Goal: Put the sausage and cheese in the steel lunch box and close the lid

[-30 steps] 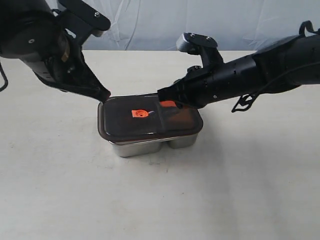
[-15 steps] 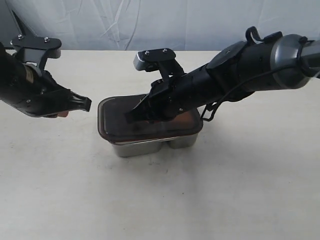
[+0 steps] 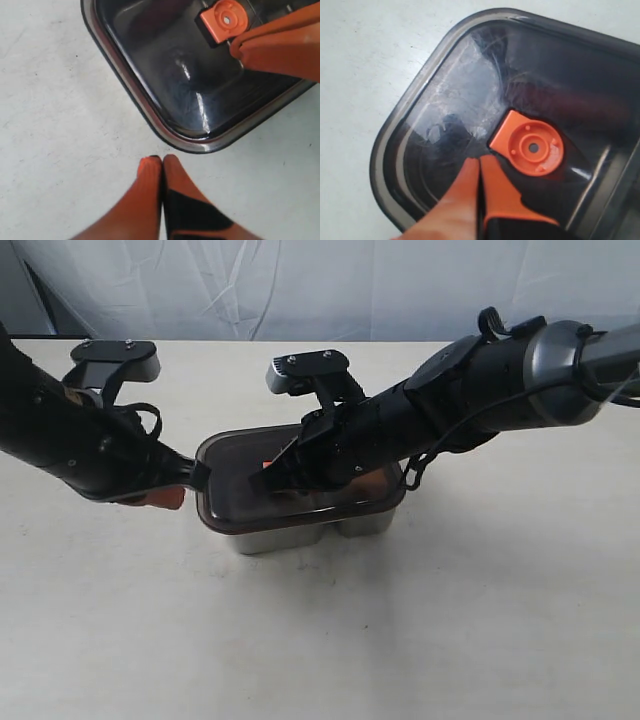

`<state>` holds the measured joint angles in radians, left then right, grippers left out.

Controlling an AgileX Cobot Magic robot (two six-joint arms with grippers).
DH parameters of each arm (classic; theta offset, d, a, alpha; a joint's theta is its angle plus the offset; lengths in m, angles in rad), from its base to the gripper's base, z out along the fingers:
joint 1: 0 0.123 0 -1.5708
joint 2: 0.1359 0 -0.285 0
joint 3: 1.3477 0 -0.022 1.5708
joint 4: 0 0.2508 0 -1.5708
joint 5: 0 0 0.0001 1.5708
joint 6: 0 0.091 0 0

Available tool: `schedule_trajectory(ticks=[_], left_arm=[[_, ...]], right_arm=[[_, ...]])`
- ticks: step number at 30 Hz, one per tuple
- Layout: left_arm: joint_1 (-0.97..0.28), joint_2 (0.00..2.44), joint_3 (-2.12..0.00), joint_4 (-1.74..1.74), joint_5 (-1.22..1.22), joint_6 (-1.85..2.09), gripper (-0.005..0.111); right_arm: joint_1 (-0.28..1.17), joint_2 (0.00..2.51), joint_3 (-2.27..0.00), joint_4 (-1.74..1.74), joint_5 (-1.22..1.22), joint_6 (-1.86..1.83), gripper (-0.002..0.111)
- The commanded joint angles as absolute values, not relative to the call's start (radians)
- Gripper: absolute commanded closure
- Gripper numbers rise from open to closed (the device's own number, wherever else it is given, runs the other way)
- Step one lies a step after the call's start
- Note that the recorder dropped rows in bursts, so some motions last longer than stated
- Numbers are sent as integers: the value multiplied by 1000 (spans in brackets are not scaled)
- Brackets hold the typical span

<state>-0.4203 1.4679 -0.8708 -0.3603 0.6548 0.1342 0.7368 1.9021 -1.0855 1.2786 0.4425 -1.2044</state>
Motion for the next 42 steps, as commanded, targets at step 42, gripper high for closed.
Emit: schedule_trajectory(ticks=[42], left_arm=[[-387, 1631, -867, -487, 529, 270, 106]], right_arm=[[739, 1855, -1093, 1135, 301, -1103, 109]])
